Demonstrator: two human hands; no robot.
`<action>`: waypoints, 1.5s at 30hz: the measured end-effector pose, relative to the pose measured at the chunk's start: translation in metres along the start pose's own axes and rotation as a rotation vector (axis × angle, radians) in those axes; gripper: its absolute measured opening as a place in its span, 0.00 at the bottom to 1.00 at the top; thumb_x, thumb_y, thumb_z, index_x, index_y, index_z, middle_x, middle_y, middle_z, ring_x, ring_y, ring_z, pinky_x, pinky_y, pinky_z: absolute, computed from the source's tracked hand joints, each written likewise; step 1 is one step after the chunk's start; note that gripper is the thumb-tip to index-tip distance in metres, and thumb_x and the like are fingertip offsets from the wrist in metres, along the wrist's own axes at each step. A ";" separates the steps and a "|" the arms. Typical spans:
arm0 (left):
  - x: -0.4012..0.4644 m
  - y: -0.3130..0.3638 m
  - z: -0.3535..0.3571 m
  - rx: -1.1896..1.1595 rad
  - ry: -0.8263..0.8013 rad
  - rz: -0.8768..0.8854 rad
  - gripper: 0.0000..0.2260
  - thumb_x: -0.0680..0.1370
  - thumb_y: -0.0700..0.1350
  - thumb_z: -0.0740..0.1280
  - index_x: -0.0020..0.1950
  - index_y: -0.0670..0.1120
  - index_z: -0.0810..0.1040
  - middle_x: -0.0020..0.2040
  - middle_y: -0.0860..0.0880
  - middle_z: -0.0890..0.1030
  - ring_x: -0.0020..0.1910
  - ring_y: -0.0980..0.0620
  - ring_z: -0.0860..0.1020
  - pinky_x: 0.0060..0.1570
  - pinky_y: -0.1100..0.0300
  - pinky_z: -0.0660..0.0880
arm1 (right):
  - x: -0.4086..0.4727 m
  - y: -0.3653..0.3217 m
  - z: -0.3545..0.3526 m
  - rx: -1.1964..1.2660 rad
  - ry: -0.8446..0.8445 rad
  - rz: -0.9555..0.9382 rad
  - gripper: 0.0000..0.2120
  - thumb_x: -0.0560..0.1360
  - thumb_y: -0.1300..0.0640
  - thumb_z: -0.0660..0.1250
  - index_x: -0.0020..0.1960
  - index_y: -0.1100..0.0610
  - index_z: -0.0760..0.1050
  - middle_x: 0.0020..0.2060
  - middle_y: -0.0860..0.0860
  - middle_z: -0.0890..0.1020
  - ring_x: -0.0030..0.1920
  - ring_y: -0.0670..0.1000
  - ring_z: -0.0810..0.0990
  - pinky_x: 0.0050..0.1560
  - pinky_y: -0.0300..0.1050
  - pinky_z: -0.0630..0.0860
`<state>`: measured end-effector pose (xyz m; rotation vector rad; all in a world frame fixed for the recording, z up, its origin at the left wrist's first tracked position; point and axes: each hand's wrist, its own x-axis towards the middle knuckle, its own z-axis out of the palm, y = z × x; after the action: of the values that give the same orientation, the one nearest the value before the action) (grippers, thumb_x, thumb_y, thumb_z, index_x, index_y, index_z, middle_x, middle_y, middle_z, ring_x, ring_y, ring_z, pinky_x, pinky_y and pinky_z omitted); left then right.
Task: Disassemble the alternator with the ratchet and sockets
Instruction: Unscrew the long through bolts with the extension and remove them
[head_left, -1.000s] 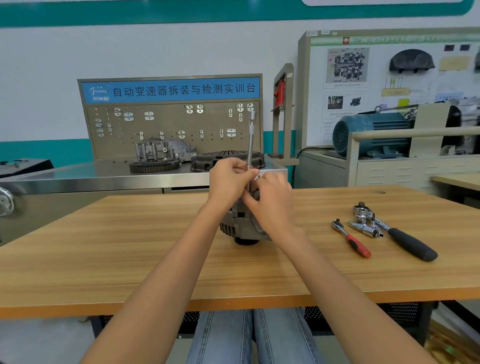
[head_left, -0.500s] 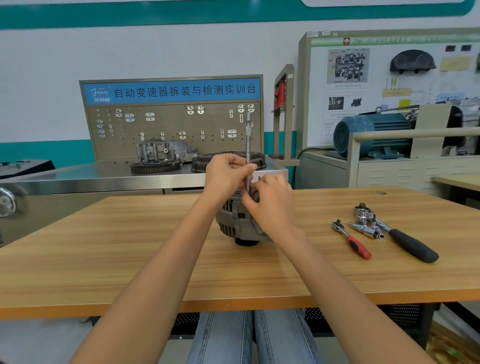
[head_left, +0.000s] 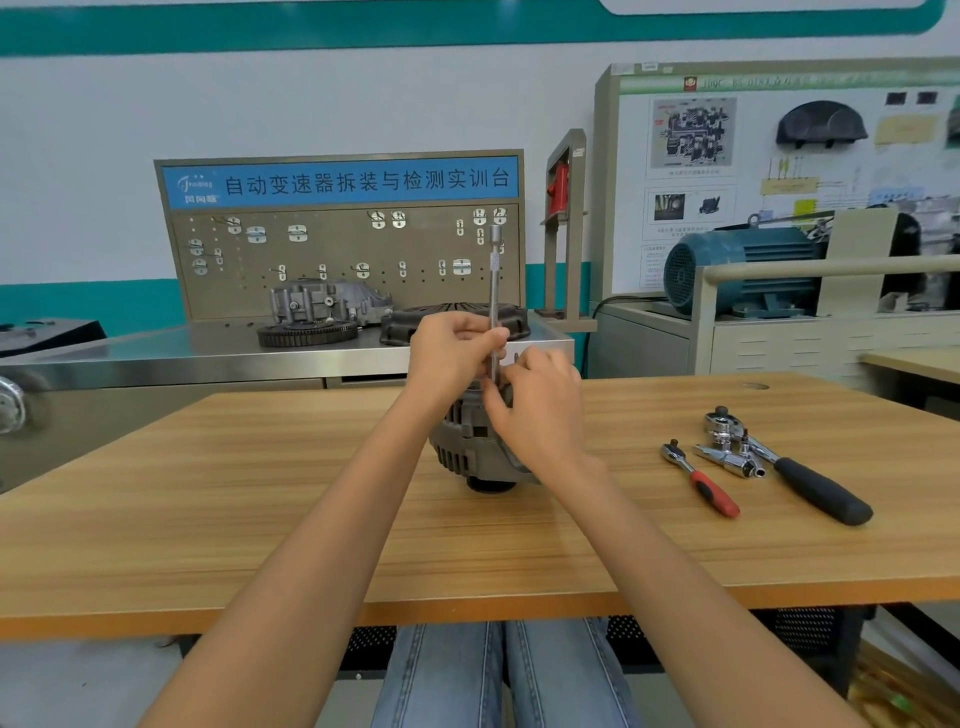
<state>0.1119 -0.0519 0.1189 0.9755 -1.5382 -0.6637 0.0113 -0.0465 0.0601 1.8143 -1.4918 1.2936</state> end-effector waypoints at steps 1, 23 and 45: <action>0.001 0.000 0.000 0.004 0.005 -0.006 0.06 0.75 0.42 0.71 0.50 0.41 0.79 0.45 0.43 0.83 0.48 0.46 0.83 0.50 0.50 0.81 | -0.001 0.000 0.000 0.003 0.000 -0.001 0.12 0.76 0.50 0.64 0.43 0.57 0.81 0.40 0.50 0.76 0.48 0.51 0.71 0.49 0.46 0.65; 0.001 0.005 0.002 0.132 0.007 0.035 0.12 0.73 0.44 0.75 0.38 0.45 0.72 0.40 0.42 0.82 0.42 0.47 0.84 0.43 0.53 0.80 | -0.005 -0.005 -0.002 -0.004 0.044 0.013 0.12 0.76 0.51 0.67 0.46 0.59 0.82 0.41 0.54 0.79 0.48 0.54 0.74 0.51 0.50 0.70; 0.000 0.003 0.006 0.233 0.050 0.089 0.09 0.75 0.46 0.72 0.41 0.47 0.73 0.36 0.53 0.76 0.36 0.58 0.74 0.37 0.66 0.71 | -0.001 -0.005 0.000 0.047 0.007 0.085 0.11 0.76 0.50 0.65 0.43 0.56 0.78 0.42 0.51 0.78 0.49 0.51 0.72 0.51 0.46 0.68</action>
<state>0.1058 -0.0504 0.1204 1.0811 -1.6298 -0.3999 0.0158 -0.0449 0.0604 1.7910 -1.5620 1.3851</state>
